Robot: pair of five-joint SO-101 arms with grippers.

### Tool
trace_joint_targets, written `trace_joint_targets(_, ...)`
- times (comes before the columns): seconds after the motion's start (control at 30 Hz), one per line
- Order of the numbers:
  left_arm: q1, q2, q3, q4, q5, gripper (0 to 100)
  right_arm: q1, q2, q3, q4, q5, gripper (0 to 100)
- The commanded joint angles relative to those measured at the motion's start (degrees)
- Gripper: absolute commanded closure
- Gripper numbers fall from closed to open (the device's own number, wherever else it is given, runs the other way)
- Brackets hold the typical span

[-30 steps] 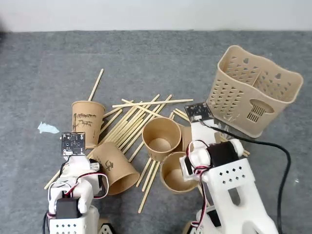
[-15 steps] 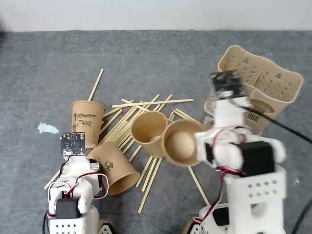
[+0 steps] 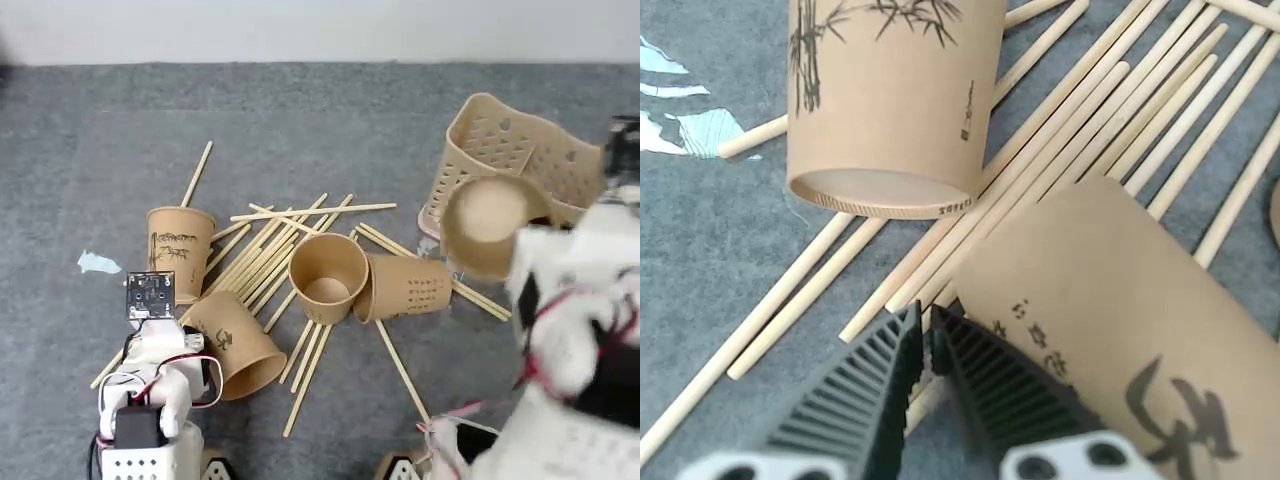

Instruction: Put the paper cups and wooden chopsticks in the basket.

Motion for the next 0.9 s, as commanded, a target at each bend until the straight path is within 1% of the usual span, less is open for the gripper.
trace_joint_targets(0.0, 0.2, -0.6, -0.5, 0.3, 0.3, 99, 5.4, 6.5, -4.3, -5.1, 0.5, 99.1)
trace_joint_targets(0.1, 0.2, -0.6, -0.5, 0.3, 0.3, 99, 7.5, 11.5, -6.7, -8.5, 0.3, 99.1)
trace_joint_targets(0.17, 0.2, -0.6, -0.5, 0.3, 0.3, 99, 8.4, 13.9, -8.2, -10.3, -1.3, 99.1)
trace_joint_targets(0.4, 0.2, -0.6, -0.5, 0.3, 0.3, 99, 8.8, 20.2, -13.3, -13.9, -3.6, 99.1)
trace_joint_targets(0.53, 0.2, -0.6, -0.5, 0.3, 0.3, 99, 8.9, 23.5, -13.6, -13.5, -3.5, 99.1)
trace_joint_targets(0.77, 0.2, -0.6, -0.5, 0.3, 0.3, 99, 12.7, 29.3, -13.7, -13.4, -3.2, 99.0)
trace_joint_targets(0.87, 0.2, -0.6, -0.5, 0.3, 0.3, 99, 12.9, 30.2, -13.7, -13.2, -3.1, 98.6)
